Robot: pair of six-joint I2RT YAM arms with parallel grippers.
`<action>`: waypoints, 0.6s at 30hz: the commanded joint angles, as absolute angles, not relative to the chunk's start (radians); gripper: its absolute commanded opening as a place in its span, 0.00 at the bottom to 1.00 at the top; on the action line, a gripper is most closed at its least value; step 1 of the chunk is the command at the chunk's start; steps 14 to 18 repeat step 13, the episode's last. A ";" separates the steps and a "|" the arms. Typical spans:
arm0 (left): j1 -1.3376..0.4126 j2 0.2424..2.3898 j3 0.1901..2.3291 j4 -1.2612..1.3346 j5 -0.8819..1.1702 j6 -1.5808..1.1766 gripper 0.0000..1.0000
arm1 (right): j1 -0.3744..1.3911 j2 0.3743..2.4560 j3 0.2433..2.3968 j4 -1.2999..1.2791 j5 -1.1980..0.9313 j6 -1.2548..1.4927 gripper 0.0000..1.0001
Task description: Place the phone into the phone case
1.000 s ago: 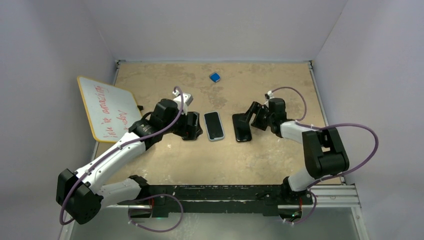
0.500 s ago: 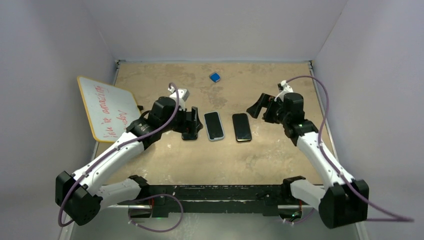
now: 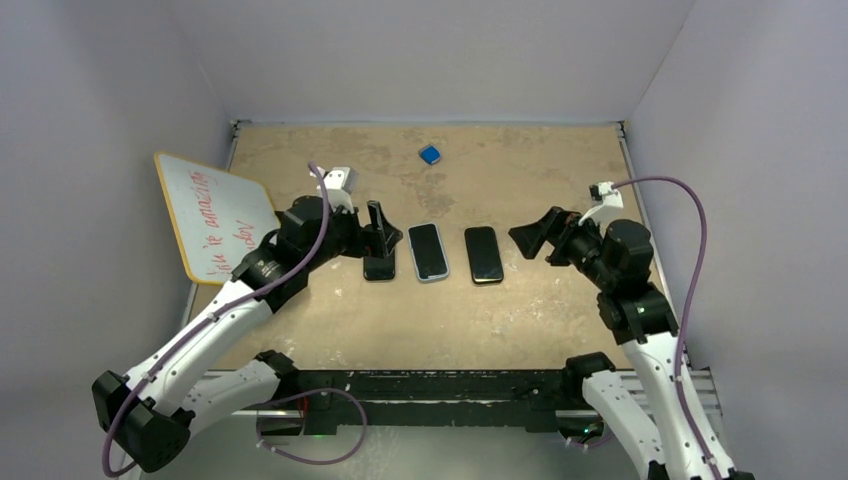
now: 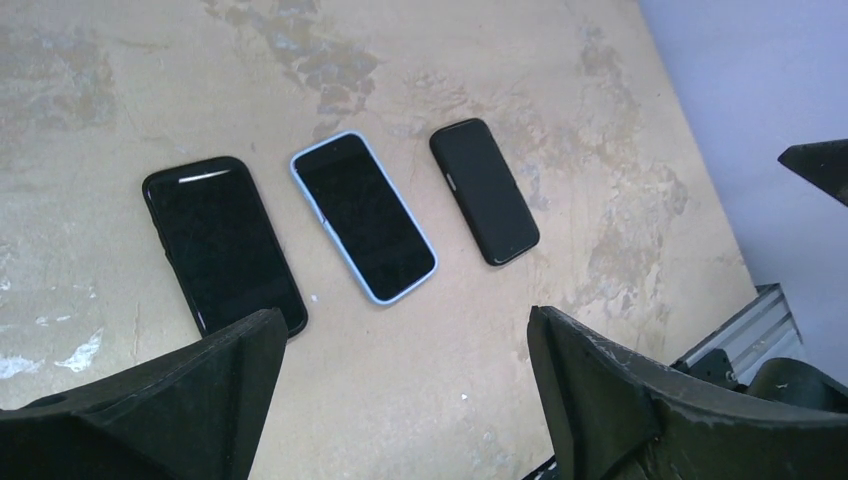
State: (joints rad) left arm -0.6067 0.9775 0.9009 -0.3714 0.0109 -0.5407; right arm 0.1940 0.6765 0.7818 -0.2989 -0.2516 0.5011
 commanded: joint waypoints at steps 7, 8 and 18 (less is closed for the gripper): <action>-0.603 0.918 0.816 -0.208 0.038 -0.599 0.94 | 0.190 0.647 0.777 -0.302 -0.314 0.525 0.99; -0.602 0.915 0.812 -0.205 0.035 -0.601 0.94 | 0.191 0.649 0.779 -0.302 -0.314 0.526 0.99; -0.602 0.888 0.794 -0.173 0.021 -0.586 0.94 | 0.190 0.654 0.779 -0.292 -0.314 0.529 0.99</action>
